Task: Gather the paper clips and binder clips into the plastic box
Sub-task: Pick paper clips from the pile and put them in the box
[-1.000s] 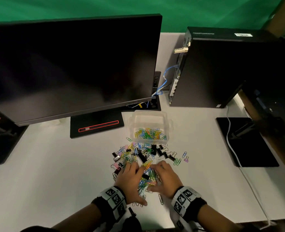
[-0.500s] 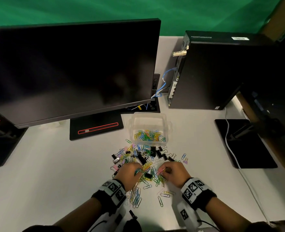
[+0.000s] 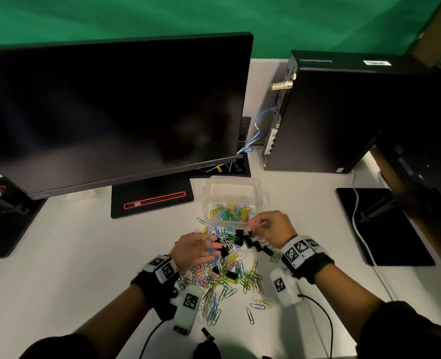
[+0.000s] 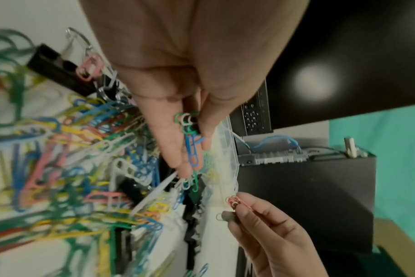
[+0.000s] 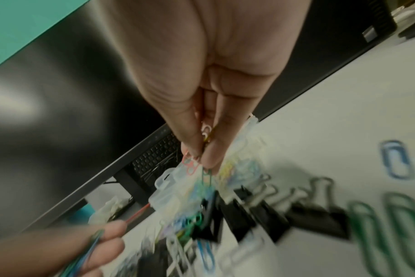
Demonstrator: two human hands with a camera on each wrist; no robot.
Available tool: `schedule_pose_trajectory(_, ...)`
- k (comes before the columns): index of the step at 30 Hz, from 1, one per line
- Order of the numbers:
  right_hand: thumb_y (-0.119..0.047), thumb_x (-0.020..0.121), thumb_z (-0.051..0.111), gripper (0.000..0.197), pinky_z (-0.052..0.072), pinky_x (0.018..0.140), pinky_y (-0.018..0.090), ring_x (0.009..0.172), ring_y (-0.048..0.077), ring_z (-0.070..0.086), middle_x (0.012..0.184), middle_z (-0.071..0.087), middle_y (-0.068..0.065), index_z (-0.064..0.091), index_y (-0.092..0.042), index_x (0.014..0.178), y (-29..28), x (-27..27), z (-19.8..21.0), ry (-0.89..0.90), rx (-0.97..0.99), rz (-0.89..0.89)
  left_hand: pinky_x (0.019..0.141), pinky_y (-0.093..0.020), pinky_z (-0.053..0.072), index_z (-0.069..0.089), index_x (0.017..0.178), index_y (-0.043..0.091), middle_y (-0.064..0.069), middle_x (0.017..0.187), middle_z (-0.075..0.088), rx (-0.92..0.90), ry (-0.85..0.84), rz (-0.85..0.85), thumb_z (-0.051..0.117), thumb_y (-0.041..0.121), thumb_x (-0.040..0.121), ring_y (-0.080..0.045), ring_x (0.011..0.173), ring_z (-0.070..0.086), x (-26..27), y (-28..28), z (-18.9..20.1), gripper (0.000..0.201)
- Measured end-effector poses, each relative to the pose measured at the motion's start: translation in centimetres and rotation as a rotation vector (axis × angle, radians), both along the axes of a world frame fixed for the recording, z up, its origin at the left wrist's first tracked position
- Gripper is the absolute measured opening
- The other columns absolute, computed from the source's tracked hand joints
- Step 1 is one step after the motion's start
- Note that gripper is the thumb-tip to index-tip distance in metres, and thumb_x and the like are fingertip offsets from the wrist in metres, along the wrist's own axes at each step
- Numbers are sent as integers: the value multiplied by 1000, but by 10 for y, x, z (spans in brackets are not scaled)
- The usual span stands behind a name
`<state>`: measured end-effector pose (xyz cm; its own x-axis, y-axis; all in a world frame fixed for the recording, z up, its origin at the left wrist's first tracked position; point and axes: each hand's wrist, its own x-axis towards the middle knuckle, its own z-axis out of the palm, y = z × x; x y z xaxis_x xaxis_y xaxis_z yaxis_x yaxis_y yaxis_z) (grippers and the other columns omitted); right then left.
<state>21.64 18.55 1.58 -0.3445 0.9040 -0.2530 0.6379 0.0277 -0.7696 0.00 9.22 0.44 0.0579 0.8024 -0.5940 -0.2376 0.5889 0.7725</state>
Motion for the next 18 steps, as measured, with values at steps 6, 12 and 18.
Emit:
schedule_pose_trajectory(6,3,80,61,19,53,86,36,82,23,65,91,72,12,73,-9,89,35,-19,5,9,44,-115,71,-23,57,55,116,0,-20,117,61,-14,-42,89,39,4,96,-21,86,67,7,23,7,25)
schedule_pose_trajectory(12,11,81,49,34,44,93,23,100,19,61,105,70,9,71,-12,96,37,-24,-2,-21,7,-47,73,-27,60,53,115,-7,-26,128,53,-22,-176,242,35,0,96,-28,100,63,9,53,14,27)
schedule_pose_trajectory(18,7,80,54,26,49,77,18,80,15,60,97,70,10,70,-13,86,10,-21,5,12,40,65,108,-38,38,42,133,0,-21,146,35,-20,-232,278,35,5,97,-32,133,38,15,77,19,36)
